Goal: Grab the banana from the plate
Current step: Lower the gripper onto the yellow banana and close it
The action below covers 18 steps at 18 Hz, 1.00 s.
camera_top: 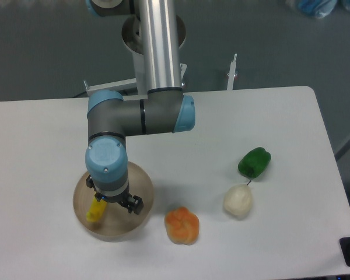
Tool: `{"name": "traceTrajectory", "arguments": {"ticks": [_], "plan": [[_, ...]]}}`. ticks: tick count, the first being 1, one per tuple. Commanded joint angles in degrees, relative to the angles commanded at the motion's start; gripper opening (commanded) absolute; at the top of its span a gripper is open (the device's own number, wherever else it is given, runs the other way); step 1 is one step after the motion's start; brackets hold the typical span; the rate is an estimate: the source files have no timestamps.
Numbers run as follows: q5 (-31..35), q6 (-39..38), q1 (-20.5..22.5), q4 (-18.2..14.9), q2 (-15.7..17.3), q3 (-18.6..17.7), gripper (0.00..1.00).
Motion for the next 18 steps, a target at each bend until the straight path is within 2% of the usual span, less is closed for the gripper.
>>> {"name": "traceTrajectory", "arguments": {"ticks": [5,11,12,13,14,16,18], "plan": [[0.0,-6.9,-2.4,0.8,-0.5,-0.7,1.00],[0.8,-12.5,-4.1,5.9,-1.3,-2.7,1.00],[1.1,-13.1,-4.1,6.1,-1.4,-2.6,0.92],[1.0,-13.3,-4.1,6.4,-1.4,-2.6,0.80],[1.0,-13.4,-4.1,6.4,-1.2,-2.6,0.57],[1.1,-13.6,-4.1,6.4,-1.1,-2.3,0.28],[1.1,-13.6,-4.0,6.3,-0.7,-2.2,0.09]]}}
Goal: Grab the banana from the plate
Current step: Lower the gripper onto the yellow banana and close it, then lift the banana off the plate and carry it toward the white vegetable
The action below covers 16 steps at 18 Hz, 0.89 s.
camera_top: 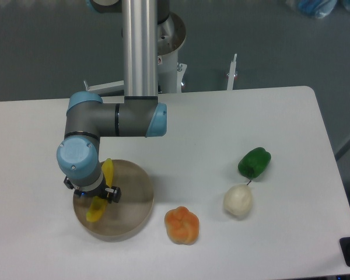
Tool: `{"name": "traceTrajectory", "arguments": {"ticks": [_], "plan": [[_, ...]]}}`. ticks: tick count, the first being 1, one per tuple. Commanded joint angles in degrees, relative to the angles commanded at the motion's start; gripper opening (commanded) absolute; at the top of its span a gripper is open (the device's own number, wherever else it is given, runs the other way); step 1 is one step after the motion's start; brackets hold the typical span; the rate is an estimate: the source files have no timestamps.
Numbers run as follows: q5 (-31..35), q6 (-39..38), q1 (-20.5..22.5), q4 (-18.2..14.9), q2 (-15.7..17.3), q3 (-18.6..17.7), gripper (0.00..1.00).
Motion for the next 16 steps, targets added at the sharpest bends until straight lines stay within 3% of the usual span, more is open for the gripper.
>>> {"name": "traceTrajectory", "arguments": {"ticks": [2,10,16], "plan": [[0.0,0.0,0.1,0.0,0.4,0.1,0.03],[0.0,2.0,3.7,-0.4,5.9,0.2,0.02],[0.7,12.0,11.3,-1.0,9.6,0.4,0.01]]}}
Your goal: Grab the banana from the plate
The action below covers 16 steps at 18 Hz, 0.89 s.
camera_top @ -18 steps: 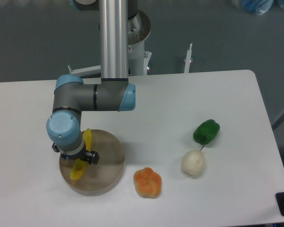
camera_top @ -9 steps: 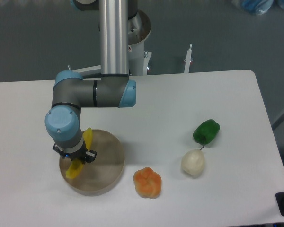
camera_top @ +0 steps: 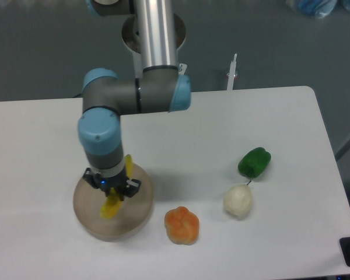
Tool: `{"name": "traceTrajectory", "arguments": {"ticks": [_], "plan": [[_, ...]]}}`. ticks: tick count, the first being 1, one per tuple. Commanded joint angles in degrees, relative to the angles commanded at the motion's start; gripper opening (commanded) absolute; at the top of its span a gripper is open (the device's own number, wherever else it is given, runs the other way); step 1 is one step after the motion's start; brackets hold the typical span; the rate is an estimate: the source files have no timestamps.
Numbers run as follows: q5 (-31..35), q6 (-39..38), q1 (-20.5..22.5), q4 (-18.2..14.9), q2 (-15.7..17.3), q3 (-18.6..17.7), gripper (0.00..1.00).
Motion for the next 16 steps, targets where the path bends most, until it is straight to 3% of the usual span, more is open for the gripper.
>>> {"name": "traceTrajectory", "arguments": {"ticks": [3,5,10,16], "plan": [[2.3,9.0,3.4,-4.7,-0.1,2.1,0.00],[2.6,14.1,5.6,-6.2,-0.2,3.4,0.00],[2.5,33.9,14.8,-5.5,-1.9,4.1,0.00],[2.5,44.7,19.6,-5.5,-7.0,9.4,0.00]]}}
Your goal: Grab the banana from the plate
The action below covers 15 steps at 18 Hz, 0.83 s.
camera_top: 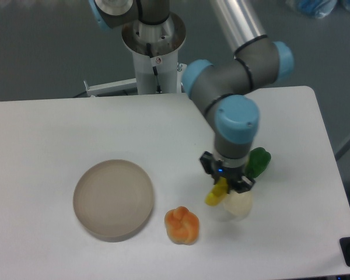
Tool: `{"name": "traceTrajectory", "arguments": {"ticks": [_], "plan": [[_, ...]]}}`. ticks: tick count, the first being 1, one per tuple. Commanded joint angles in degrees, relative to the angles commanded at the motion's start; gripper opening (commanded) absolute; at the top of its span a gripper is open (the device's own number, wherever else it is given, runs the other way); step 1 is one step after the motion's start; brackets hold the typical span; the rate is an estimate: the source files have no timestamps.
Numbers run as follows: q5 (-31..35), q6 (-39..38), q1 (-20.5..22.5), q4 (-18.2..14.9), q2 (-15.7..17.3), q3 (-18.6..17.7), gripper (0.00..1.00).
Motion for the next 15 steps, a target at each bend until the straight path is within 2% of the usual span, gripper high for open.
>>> {"name": "traceTrajectory", "arguments": {"ticks": [5,9,15], "plan": [[-0.1,9.0,2.5,-0.5,-0.5,0.8,0.00],[-0.5,13.3,3.7,-0.7,-0.3,0.9,0.00],[-0.8,13.9,4.1,-0.8,-0.2,0.8,0.00]]}}
